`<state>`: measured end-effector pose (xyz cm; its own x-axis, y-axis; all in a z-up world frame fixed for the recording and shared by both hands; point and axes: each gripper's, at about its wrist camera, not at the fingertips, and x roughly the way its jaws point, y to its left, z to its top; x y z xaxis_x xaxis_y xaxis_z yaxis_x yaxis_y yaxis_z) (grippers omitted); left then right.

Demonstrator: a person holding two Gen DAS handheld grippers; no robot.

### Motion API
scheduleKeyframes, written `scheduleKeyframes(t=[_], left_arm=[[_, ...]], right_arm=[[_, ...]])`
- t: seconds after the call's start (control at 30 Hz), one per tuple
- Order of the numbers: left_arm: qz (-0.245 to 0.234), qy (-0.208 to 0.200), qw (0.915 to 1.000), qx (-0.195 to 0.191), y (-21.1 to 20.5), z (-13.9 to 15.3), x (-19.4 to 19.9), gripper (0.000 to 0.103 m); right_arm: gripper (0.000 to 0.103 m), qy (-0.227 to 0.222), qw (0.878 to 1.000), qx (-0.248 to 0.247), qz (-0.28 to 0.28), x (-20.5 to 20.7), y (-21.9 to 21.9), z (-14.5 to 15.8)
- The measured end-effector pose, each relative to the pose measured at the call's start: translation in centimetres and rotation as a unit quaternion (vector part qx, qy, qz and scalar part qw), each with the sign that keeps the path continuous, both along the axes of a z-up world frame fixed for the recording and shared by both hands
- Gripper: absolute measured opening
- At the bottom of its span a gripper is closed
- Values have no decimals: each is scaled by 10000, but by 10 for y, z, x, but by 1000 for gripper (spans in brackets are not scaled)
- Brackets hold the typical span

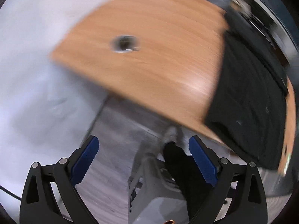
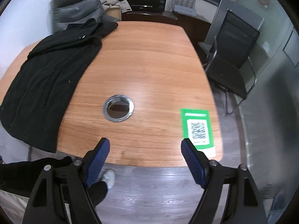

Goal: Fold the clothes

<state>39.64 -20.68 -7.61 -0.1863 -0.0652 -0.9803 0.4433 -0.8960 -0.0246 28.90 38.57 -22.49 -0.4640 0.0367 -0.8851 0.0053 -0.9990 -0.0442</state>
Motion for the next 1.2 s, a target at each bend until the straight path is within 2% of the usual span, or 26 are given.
scheduleKeyframes(t=[0.1, 0.23, 0.3, 0.37, 0.5, 0.63, 0.73, 0.83, 0.9, 0.93, 1.0, 1.07, 1.13, 1.2], left_arm=[[-858, -162, 9955, 374, 45, -36, -45, 98], [-1662, -393, 9812, 899, 88, -78, -87, 97], [-1758, -315, 9799, 893, 92, -82, -94, 103], [-1847, -250, 9783, 905, 96, -86, -100, 103], [-1955, -332, 9721, 1252, 92, -83, -109, 101], [-2055, -397, 9665, 1483, 95, -81, -107, 98], [-2025, -348, 9658, 1581, 97, -78, -106, 96], [-2088, -375, 9651, 1535, 98, -75, -107, 86], [-2085, -433, 9655, 1502, 95, -73, -107, 68], [-2046, -474, 9662, 1498, 91, -72, -107, 64], [-1922, -554, 9661, 1630, 86, -72, -107, 44], [-1820, -649, 9648, 1786, 84, -73, -108, 35], [-1874, -768, 9618, 1842, 90, -73, -110, 27], [-1838, -850, 9591, 1979, 95, -73, -111, 14]], right_arm=[[82, -58, 9993, -323, 167, -4, -19, -11], [82, -226, 9916, -1052, 722, -11, -62, -27], [82, -309, 9846, -1454, 921, -16, -79, -36], [82, -441, 9756, -1877, 1053, -24, -90, -45], [82, -709, 9549, -2678, 1066, -41, -98, -70], [81, -1038, 9435, -2946, 1109, -50, -96, -92], [77, -1038, 9369, -3133, 1148, -51, -100, -96], [75, -1061, 9300, -3301, 1216, -53, -105, -98], [69, -1091, 9253, -3398, 1284, -53, -109, -100], [65, -1116, 9248, -3386, 1327, -53, -113, -100], [52, -1181, 9258, -3301, 1416, -54, -116, -101], [19, -1224, 9318, -3104, 1428, -54, -117, -103], [15, -1311, 9320, -3066, 1420, -55, -116, -105], [12, -1343, 9302, -3050, 1538, -57, -119, -100]])
